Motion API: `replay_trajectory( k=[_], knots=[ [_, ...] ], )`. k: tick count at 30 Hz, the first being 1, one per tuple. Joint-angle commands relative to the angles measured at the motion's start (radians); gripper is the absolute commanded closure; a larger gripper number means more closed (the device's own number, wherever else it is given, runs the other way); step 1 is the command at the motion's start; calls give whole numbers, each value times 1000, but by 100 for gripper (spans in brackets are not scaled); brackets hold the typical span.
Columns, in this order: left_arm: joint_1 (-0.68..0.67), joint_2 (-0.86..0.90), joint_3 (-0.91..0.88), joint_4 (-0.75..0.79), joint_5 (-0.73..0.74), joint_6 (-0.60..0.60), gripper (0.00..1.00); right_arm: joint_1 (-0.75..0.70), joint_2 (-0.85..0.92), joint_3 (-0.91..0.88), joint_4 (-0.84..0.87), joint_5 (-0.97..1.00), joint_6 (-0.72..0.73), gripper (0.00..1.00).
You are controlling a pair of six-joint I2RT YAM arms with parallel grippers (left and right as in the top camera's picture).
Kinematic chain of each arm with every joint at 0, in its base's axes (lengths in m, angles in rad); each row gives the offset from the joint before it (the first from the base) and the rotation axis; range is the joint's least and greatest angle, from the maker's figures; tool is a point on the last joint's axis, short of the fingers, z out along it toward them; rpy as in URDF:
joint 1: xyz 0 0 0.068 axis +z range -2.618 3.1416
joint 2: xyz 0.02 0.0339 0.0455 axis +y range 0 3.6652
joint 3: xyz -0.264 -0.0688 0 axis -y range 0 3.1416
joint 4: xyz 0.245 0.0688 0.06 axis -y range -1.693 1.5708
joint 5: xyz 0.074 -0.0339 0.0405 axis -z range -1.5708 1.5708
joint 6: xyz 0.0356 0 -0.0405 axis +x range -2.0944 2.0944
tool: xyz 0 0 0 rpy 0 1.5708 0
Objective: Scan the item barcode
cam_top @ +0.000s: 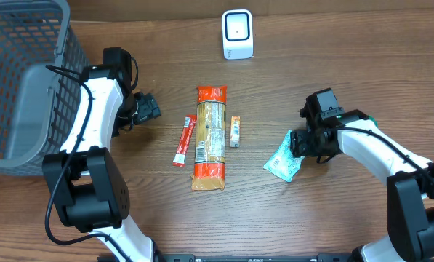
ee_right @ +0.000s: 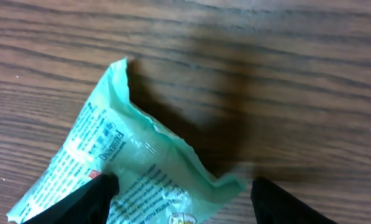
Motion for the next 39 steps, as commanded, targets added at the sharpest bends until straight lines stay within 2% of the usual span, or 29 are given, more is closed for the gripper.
replay_trajectory(
  k=[1,17,18,20,22,23,24,26,30,35,39],
  knots=[
    [0,-17,0,1,-5,27,0,-1,-8,-25,27,3,-5,24],
    [0,-17,0,1,-5,27,0,-1,-8,-81,94,0,16,23],
    [0,-17,0,1,-5,27,0,-1,-8,-81,96,-1,29,26],
    [0,-17,0,1,-5,27,0,-1,-8,-81,99,-1,34,38],
    [0,-17,0,1,-5,27,0,-1,-8,-81,99,-3,34,59],
    [0,-17,0,1,-5,27,0,-1,-8,-80,99,-9,34,66],
    [0,-17,0,1,-5,27,0,-1,-8,-80,99,-13,34,71],
    [0,-17,0,1,-5,27,0,-1,-8,-80,98,-16,33,75],
    [0,-17,0,1,-5,27,0,-2,-9,-76,91,-16,33,96],
    [0,-17,0,1,-5,27,0,-2,-50,-19,36,-32,32,96],
    [0,-17,0,1,-5,27,0,-2,-155,13,15,-57,18,96]
  ],
)
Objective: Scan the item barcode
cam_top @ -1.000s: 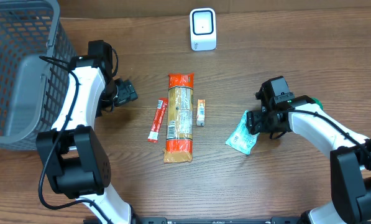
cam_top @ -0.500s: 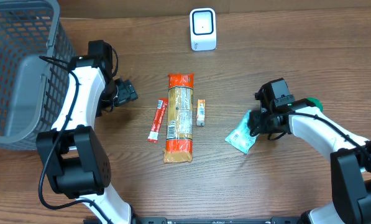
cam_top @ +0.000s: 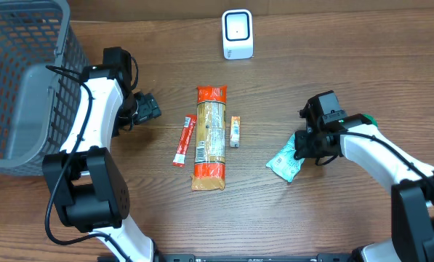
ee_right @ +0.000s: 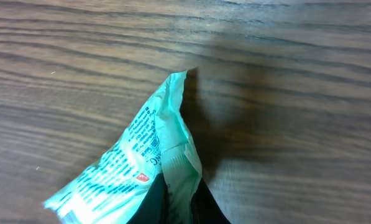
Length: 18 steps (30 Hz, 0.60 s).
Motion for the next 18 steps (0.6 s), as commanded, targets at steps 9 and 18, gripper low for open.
replay_trajectory(
  k=[9,18],
  knots=[
    [0,-17,0,2,-5,27,0,-2,-308,47,-11,-26,-7,96],
    [0,-17,0,2,-5,27,0,-2,-393,79,39,-82,-8,97]
  ],
)
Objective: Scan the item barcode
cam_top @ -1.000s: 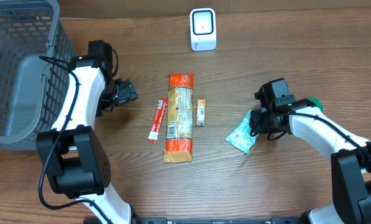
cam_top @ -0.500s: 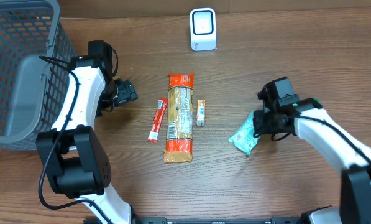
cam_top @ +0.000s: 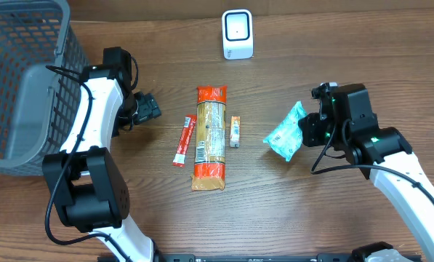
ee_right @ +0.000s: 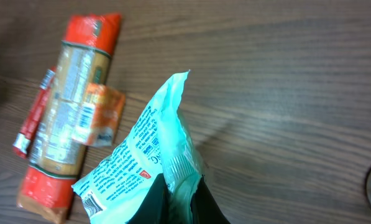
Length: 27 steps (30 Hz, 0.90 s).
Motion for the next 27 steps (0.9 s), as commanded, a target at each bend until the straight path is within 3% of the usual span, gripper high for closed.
replay_trajectory(
  k=[1,7,13,19,27],
  knots=[
    [0,-17,0,2,-5,27,0,-2,-37,77,-9,-32,-5,97],
    [0,-17,0,2,-5,27,0,0,-37,260,-85,-31,-64,97],
    [0,-17,0,2,-5,27,0,16,-36,362,-91,26,-216,97],
    [0,-17,0,2,-5,27,0,121,-28,445,-29,385,-439,97],
    [0,-17,0,2,-5,27,0,224,97,658,0,669,-680,97]
  ],
)
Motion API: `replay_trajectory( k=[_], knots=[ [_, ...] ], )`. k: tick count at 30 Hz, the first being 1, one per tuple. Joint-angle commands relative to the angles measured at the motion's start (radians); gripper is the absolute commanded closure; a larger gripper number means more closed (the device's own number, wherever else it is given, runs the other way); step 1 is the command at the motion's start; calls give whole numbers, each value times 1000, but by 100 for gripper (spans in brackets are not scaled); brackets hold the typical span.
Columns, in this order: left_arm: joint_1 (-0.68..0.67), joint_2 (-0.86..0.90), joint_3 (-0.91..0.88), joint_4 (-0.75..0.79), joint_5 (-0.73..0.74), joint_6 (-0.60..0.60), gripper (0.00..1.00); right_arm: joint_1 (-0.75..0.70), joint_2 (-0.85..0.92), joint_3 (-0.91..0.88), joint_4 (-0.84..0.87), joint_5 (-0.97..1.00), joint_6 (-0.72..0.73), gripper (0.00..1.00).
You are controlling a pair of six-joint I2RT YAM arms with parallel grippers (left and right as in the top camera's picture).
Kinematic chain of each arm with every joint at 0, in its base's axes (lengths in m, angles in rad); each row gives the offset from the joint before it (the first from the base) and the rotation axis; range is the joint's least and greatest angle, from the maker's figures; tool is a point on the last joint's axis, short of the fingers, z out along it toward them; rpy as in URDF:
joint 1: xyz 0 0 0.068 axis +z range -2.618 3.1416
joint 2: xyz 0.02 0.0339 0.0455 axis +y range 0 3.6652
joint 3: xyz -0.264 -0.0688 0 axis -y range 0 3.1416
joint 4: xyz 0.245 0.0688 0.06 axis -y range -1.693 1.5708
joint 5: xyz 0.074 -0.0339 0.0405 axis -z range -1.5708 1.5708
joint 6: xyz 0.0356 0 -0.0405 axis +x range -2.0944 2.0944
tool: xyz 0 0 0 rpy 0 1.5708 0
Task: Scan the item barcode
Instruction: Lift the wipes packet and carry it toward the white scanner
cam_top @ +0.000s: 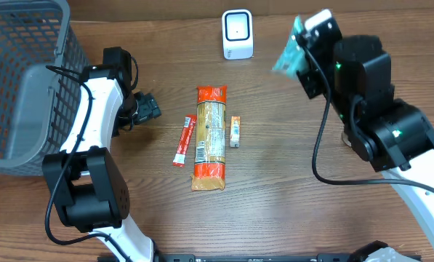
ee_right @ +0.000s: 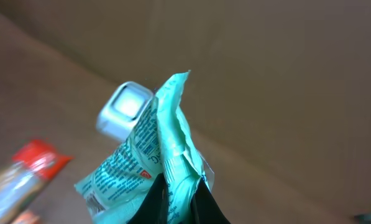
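My right gripper [ee_right: 180, 202] is shut on a mint-green snack packet [ee_right: 148, 155], pinching its crimped edge. In the overhead view the packet [cam_top: 288, 52] hangs high above the table, just right of the white barcode scanner [cam_top: 237, 34]. The right wrist view shows the scanner [ee_right: 124, 107] behind the packet's left edge, blurred. A barcode patch shows at the packet's lower left corner. My left gripper [cam_top: 150, 108] rests low at the left near the basket; its fingers are too dark to read.
A long orange-and-tan packet [cam_top: 210, 137] lies mid-table, with a red stick sachet [cam_top: 184, 140] on its left and a small orange sachet [cam_top: 235, 131] on its right. A grey mesh basket [cam_top: 24, 80] stands at the far left.
My right gripper, still shut on the green packet, has risen and moved toward the back of the table. It was right of the small sachet; now it is beside the scanner. The left arm is unmoved.
The right gripper first stood open around the green packet lying flat on the table's right side. Then it was shut on the packet's edge. After that the packet was held off the table, and now it hangs high next to the scanner.
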Motion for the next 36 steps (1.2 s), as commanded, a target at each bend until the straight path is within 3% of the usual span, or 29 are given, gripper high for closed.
replay_trajectory(
  k=[1,6,14,22,36],
  knots=[
    [0,-17,0,2,-5,27,0,45,81,128,21,241,-204,97],
    [0,-17,0,2,-5,27,0,117,171,171,141,342,-400,97],
    [0,-17,0,2,-5,27,0,201,293,171,391,374,-499,97],
    [0,-17,0,2,-5,27,0,201,491,171,645,440,-692,97],
    [0,-17,0,2,-5,27,0,140,767,171,1094,268,-727,97]
  ],
)
